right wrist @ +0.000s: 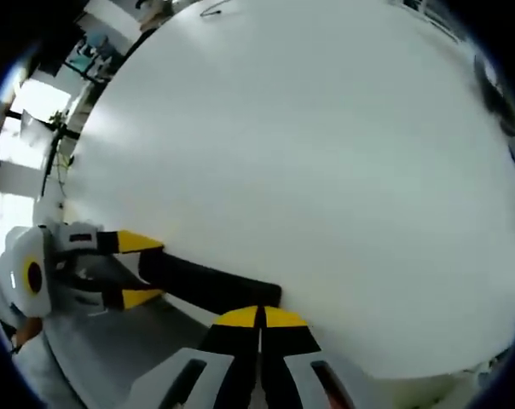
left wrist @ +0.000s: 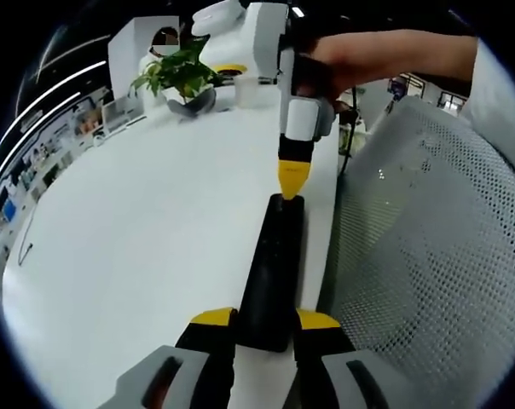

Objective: Press the specified remote control buttons in sequence, fully releasing each button before pressing the next.

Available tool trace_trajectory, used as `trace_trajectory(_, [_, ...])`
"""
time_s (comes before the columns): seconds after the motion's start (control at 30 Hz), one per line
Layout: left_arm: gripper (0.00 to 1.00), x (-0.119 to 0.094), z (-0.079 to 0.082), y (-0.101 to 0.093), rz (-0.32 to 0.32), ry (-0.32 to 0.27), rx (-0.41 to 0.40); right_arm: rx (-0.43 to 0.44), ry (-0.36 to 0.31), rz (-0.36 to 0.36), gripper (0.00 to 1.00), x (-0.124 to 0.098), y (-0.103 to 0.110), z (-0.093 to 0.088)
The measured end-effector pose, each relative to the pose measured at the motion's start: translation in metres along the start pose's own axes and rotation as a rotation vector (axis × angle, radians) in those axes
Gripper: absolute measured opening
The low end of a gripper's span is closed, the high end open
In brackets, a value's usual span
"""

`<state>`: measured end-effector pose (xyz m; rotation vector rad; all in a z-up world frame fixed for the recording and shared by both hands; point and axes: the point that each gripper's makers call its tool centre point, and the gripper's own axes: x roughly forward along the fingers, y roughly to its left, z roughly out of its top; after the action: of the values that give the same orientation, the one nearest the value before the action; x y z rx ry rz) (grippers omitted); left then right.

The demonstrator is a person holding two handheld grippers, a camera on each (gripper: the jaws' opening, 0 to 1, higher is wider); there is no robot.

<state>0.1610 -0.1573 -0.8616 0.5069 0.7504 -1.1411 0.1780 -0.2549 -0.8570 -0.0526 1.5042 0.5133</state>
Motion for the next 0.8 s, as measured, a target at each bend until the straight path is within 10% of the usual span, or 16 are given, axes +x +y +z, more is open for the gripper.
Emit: trace_trajectory(0.8, [0.24, -0.002, -0.0004, -0.0057, -0.033, -0.015, 0.047, 0.062, -0.004, 0.044, 0.0, -0.0035, 0.0039, 0.002])
